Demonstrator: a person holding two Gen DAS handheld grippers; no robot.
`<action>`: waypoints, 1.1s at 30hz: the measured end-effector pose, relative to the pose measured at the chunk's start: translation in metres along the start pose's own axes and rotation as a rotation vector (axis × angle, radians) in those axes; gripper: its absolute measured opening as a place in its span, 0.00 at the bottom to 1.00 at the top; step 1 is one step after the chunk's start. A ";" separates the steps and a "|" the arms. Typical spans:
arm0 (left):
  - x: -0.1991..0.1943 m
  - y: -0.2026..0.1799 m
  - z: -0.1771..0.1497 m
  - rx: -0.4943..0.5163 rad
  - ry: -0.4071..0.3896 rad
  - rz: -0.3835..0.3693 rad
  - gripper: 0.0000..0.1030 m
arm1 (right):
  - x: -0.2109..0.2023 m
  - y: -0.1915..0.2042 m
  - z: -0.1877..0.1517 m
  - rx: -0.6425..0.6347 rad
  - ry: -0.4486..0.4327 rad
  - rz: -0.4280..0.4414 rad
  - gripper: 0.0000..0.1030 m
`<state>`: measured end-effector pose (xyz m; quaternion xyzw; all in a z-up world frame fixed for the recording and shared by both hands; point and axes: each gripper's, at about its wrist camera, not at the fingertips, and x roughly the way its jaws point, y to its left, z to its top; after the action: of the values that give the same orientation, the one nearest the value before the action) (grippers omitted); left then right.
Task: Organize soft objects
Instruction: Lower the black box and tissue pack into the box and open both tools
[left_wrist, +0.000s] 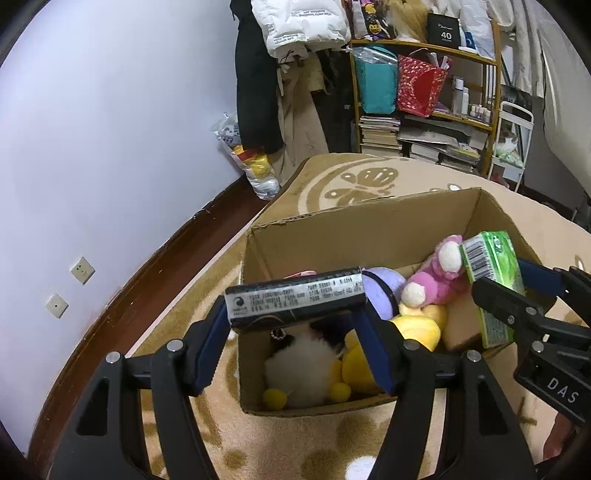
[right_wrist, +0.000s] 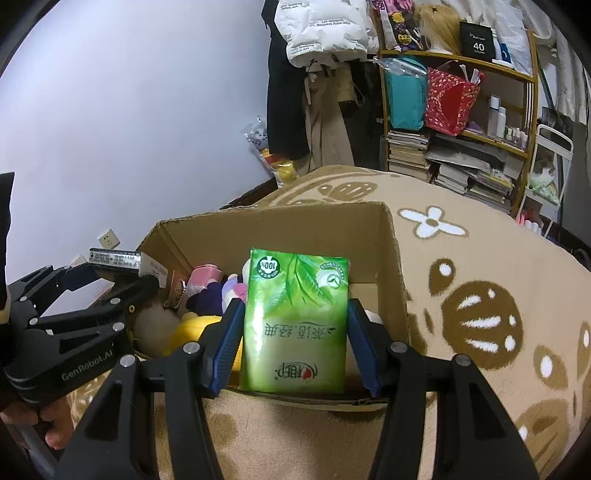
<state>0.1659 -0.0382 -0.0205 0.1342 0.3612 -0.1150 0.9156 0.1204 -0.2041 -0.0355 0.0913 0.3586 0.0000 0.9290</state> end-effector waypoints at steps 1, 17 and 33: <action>-0.001 -0.001 0.000 0.002 -0.001 -0.004 0.65 | 0.000 0.000 0.000 -0.001 -0.001 0.000 0.57; -0.004 -0.002 -0.002 0.006 0.008 -0.013 0.65 | -0.001 -0.001 0.002 0.009 -0.003 -0.006 0.68; -0.027 0.002 -0.007 0.031 -0.023 0.062 0.91 | -0.021 -0.006 0.008 0.063 -0.006 0.000 0.87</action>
<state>0.1431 -0.0309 -0.0062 0.1578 0.3445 -0.0938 0.9207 0.1095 -0.2124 -0.0167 0.1207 0.3558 -0.0114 0.9267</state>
